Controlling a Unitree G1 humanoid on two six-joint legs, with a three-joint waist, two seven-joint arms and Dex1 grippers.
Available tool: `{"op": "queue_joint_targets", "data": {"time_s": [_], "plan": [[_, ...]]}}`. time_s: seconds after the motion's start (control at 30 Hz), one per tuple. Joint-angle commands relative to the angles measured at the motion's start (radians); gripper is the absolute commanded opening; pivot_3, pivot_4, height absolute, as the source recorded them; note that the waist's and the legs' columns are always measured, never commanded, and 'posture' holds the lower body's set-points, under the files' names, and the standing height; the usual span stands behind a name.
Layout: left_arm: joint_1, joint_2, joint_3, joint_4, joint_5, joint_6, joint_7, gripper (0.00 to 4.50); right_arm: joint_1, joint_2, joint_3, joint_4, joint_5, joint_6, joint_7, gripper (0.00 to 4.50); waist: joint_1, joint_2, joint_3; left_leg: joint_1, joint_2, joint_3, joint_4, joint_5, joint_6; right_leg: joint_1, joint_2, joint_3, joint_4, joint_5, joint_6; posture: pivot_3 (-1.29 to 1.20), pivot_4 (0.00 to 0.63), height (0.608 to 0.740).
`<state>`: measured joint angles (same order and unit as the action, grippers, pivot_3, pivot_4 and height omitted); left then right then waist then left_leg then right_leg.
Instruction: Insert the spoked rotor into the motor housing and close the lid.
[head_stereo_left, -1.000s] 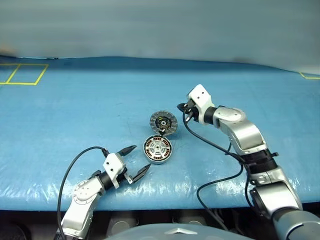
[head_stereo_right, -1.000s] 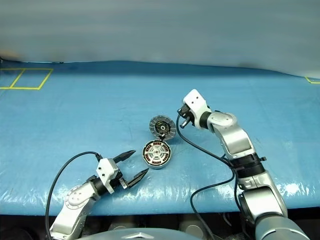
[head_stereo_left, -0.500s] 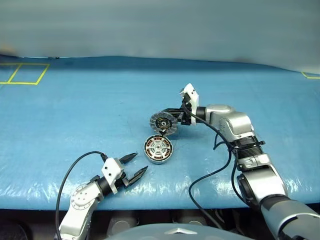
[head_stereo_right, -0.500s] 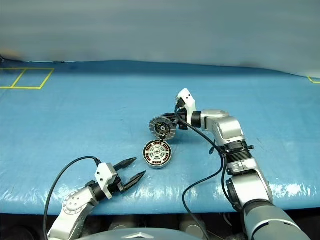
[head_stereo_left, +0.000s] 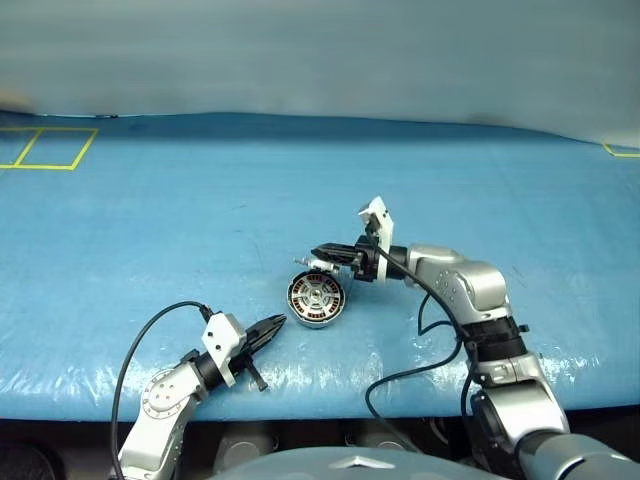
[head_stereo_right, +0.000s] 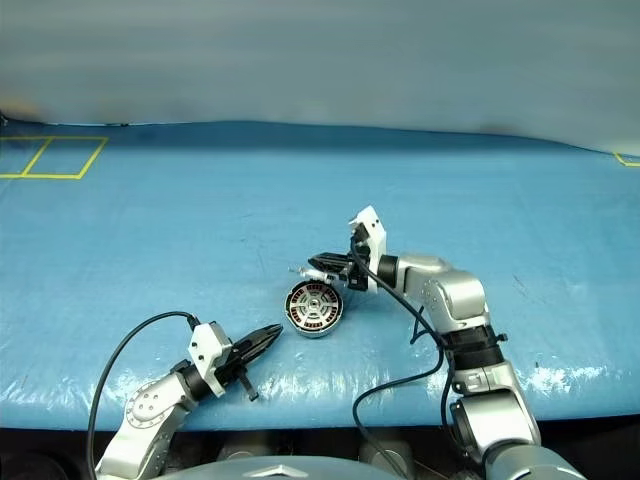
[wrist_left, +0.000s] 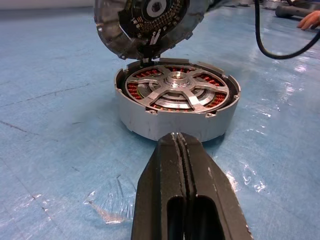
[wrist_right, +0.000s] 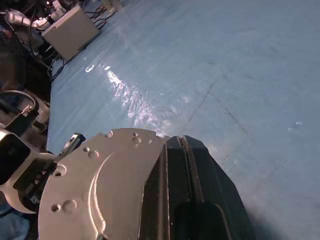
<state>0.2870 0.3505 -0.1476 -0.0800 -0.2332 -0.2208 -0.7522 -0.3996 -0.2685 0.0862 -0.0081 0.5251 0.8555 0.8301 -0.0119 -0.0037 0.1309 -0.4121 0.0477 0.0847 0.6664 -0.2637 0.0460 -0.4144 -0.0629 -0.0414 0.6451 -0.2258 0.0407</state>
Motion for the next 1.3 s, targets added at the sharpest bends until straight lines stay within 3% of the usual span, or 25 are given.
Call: {"op": "queue_joint_targets", "data": {"time_s": [0.03, 0.3, 0.53, 0.9, 1.03, 1.3], "plan": [[-0.001, 0.002, 0.004, -0.024, -0.012, -0.015, -0.005, 0.03, 0.059, 0.036, -0.025, -0.103, 0.057, 0.016, -0.047, 0.00, 0.000, 0.000, 0.000, 0.000, 0.000, 0.000, 0.000, 0.000, 0.000, 0.000, 0.000, 0.000, 0.000, 0.000, 0.000, 0.00, 0.150, 0.740], [-0.006, 0.008, 0.001, -0.025, -0.016, -0.005, -0.014, 0.03, 0.200, 0.108, -0.007, -0.133, 0.060, -0.009, -0.140, 0.00, 0.000, 0.000, 0.000, 0.001, 0.000, -0.001, 0.000, 0.000, 0.000, 0.001, 0.000, 0.000, 0.000, -0.001, -0.001, 0.00, 0.150, 0.740], [-0.008, 0.010, 0.002, -0.029, -0.015, 0.001, -0.014, 0.03, 0.246, 0.093, 0.036, -0.108, -0.012, -0.072, -0.191, 0.00, -0.001, -0.001, -0.002, 0.003, 0.000, -0.001, 0.001, 0.000, 0.000, 0.002, 0.000, 0.000, 0.000, -0.003, -0.005, 0.00, 0.150, 0.740], [-0.001, 0.008, 0.003, -0.028, -0.014, 0.002, -0.011, 0.03, 0.294, 0.071, 0.012, -0.422, -0.079, -0.342, -0.261, 0.00, 0.000, -0.001, -0.001, 0.001, 0.000, -0.001, 0.000, 0.000, 0.000, 0.001, 0.001, 0.000, 0.000, -0.003, -0.005, 0.00, 0.150, 0.740], [-0.004, 0.007, 0.002, -0.026, -0.013, 0.003, -0.012, 0.03, 0.315, 0.016, -0.037, -0.544, -0.084, -0.371, -0.286, 0.00, 0.002, -0.001, -0.001, 0.001, 0.000, -0.001, 0.000, 0.000, 0.000, 0.001, 0.001, 0.000, 0.000, -0.003, -0.005, 0.00, 0.150, 0.740], [0.001, 0.012, 0.002, -0.031, -0.013, 0.009, -0.015, 0.03, 0.453, -0.204, -0.107, -0.645, -0.019, -0.203, -0.265, 0.00, 0.001, -0.001, -0.001, 0.001, 0.000, -0.001, 0.001, 0.000, 0.000, 0.002, 0.000, 0.000, 0.000, -0.004, -0.006, 0.00, 0.150, 0.740]]}}
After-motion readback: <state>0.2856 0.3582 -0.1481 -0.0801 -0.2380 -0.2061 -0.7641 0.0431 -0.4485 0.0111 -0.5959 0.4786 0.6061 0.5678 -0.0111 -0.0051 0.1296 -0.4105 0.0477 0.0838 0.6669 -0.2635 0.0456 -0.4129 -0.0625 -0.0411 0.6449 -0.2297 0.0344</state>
